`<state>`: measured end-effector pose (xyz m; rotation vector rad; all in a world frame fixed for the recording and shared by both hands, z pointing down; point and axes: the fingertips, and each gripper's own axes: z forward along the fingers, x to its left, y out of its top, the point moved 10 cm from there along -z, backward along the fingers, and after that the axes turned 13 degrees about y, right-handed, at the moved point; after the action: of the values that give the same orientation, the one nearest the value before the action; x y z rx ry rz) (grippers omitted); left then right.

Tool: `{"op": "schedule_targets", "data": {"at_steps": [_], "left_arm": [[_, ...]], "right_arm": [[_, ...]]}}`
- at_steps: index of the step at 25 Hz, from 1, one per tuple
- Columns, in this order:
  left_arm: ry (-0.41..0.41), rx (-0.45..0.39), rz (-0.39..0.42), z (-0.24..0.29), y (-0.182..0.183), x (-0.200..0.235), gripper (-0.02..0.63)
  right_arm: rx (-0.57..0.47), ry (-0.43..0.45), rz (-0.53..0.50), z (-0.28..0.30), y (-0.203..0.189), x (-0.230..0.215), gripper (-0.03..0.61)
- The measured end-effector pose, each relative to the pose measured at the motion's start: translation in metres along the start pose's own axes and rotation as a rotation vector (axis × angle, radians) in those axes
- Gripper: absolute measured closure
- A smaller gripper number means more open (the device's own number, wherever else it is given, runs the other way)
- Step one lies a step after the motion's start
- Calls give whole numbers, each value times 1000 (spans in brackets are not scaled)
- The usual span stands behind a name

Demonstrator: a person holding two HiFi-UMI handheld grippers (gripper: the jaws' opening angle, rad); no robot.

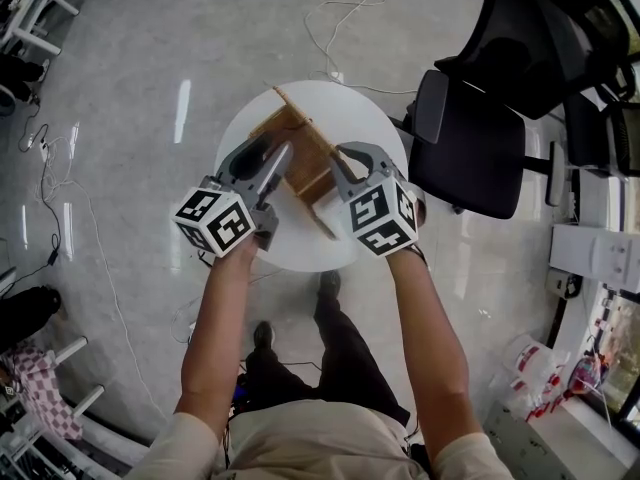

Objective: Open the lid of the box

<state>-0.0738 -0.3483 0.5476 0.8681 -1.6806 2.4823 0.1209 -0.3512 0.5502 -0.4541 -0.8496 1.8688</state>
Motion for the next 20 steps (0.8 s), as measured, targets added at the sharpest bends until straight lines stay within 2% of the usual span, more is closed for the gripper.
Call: {"op": "schedule_targets", "data": {"at_steps": [10, 20], "left_arm": [[31, -12, 41, -18, 13, 6, 459], [66, -36, 66, -37, 30, 17, 462]], "right_arm": [[-7, -30, 45, -6, -6, -20, 537], [-50, -68, 153, -6, -24, -49, 532]]}}
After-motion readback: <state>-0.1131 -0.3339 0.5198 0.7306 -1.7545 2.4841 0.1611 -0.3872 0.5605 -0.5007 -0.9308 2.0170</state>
